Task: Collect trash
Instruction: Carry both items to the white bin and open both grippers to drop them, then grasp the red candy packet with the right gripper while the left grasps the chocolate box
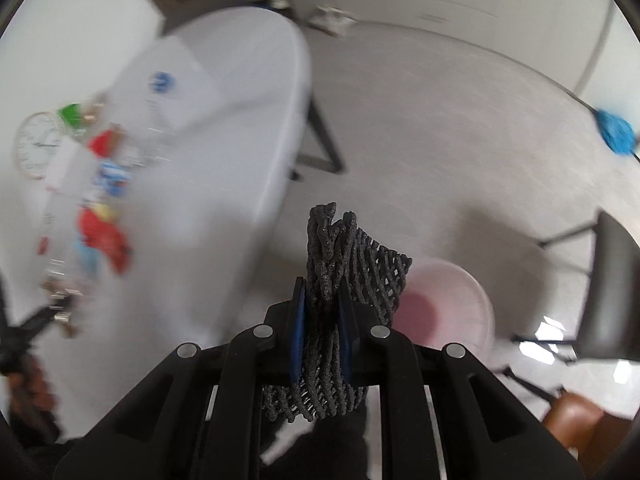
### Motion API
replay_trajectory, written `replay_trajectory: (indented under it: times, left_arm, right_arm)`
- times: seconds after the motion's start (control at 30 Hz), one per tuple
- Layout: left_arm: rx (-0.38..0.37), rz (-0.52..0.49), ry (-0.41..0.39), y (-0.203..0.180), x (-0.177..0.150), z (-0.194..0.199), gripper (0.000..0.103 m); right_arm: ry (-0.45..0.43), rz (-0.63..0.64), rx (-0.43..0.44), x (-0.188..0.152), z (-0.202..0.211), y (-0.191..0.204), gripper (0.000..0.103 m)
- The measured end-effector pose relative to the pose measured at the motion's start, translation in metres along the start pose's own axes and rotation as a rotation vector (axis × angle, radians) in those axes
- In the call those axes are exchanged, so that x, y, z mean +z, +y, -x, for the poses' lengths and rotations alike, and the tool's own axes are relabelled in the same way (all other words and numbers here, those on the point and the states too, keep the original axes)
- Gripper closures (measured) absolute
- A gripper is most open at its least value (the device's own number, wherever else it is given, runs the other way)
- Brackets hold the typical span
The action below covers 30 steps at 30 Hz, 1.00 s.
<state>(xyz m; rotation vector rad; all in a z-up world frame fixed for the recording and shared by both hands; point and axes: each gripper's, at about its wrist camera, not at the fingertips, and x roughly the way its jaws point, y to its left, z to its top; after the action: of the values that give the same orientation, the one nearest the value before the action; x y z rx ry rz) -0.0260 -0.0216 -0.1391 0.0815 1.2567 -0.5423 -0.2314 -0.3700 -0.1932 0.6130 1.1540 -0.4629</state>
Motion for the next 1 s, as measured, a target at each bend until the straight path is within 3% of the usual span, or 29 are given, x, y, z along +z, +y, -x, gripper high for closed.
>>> replay_trajectory:
  times: [0.17, 0.27, 0.33, 0.37, 0.53, 0.7, 0.73, 0.77, 0.8, 0.9, 1.0]
  left_arm:
    - [-0.090, -0.266, 0.018, -0.077, 0.003, 0.016, 0.085]
    - [-0.173, -0.391, 0.040, -0.126, 0.002, 0.012, 0.084]
    - [-0.222, -0.480, 0.074, -0.162, -0.001, 0.002, 0.084]
    - [-0.238, -0.513, 0.085, -0.174, -0.005, -0.002, 0.084]
    - [-0.302, -0.673, 0.202, -0.248, -0.025, -0.049, 0.084]
    - [-0.334, -0.777, 0.304, -0.301, -0.045, -0.093, 0.081]
    - [-0.332, -0.790, 0.319, -0.311, -0.049, -0.100, 0.073]
    - [-0.333, -0.794, 0.334, -0.317, -0.051, -0.105, 0.048]
    - [-0.333, -0.798, 0.342, -0.321, -0.055, -0.107, 0.032]
    - [-0.333, -0.815, 0.327, -0.331, -0.060, -0.106, 0.023]
    - [-0.312, -0.802, 0.290, -0.334, -0.055, -0.099, 0.020]
  right_arm:
    - [0.104, -0.093, -0.046, -0.027, -0.060, -0.050, 0.086]
    - [0.157, -0.129, -0.037, -0.036, -0.092, -0.071, 0.074]
    - [0.167, -0.146, -0.047, -0.038, -0.097, -0.080, 0.044]
    - [0.166, -0.157, -0.055, -0.038, -0.097, -0.084, 0.038]
    - [0.072, -0.214, -0.086, -0.038, -0.051, -0.114, 0.018]
    - [-0.068, -0.262, -0.121, -0.039, 0.018, -0.140, 0.009]
    - [-0.091, -0.267, -0.126, -0.038, 0.029, -0.144, 0.009]
    - [-0.112, -0.268, -0.131, -0.038, 0.040, -0.148, 0.008]
    - [-0.136, -0.267, -0.136, -0.037, 0.051, -0.152, 0.008]
    - [-0.182, -0.248, -0.141, -0.032, 0.070, -0.158, 0.008]
    - [-0.215, -0.231, -0.145, -0.028, 0.081, -0.158, 0.008]
